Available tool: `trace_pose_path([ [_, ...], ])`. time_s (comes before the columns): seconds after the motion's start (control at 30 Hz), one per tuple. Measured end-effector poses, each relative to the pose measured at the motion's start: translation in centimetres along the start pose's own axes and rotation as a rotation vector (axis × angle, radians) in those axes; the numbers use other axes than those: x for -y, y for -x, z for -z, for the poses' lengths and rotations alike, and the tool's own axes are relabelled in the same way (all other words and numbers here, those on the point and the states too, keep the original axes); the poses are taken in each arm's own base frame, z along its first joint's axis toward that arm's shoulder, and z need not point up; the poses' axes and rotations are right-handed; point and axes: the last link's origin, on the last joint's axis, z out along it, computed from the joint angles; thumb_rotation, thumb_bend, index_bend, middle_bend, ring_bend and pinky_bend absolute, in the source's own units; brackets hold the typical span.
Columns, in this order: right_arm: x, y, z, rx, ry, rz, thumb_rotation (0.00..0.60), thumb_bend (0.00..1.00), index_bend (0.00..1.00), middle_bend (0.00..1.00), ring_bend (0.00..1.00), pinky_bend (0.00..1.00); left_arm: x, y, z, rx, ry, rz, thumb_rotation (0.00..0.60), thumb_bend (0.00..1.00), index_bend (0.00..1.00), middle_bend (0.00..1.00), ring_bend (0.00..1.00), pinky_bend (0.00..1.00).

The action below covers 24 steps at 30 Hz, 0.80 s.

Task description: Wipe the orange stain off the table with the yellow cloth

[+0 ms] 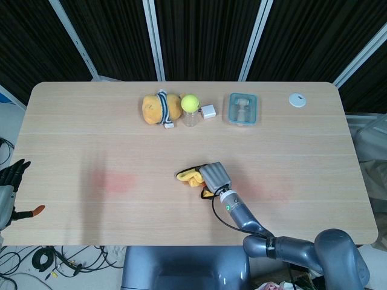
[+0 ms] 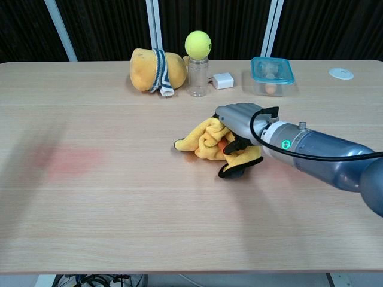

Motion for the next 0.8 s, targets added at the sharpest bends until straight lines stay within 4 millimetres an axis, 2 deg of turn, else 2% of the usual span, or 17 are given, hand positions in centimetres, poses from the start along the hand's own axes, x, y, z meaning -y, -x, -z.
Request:
trace_pose_path([
  [0.13,2.4,0.4,-0.6,0.008,-0.045,-0.002,0.600,0.79,0.62,0.54,0.57,0.66,0.0,0.0,0.0,0.003,-0.001,0.001,0.600,0.02,0.00,0.00,0.00,0.00],
  [0.4,5.0,0.9,-0.8,0.022,-0.109,-0.005,0.600,0.79,0.62,0.54,0.57,0.66,0.0,0.1,0.0,0.006,-0.003,0.000,0.600,0.02,0.00,0.00,0.00,0.00],
  [0.6,4.8,1.3,-1.0,0.033,-0.098,0.009,0.600,0.79,0.64,0.54,0.57,0.66,-0.1,0.0,0.0,0.006,-0.006,0.003,0.600,0.02,0.00,0.00,0.00,0.00],
  [0.8,2.9,1.5,-1.8,0.038,-0.029,0.017,0.600,0.79,0.64,0.54,0.57,0.66,-0.1,0.1,-0.1,0.010,-0.009,0.004,0.600,0.02,0.00,0.00,0.00,0.00],
])
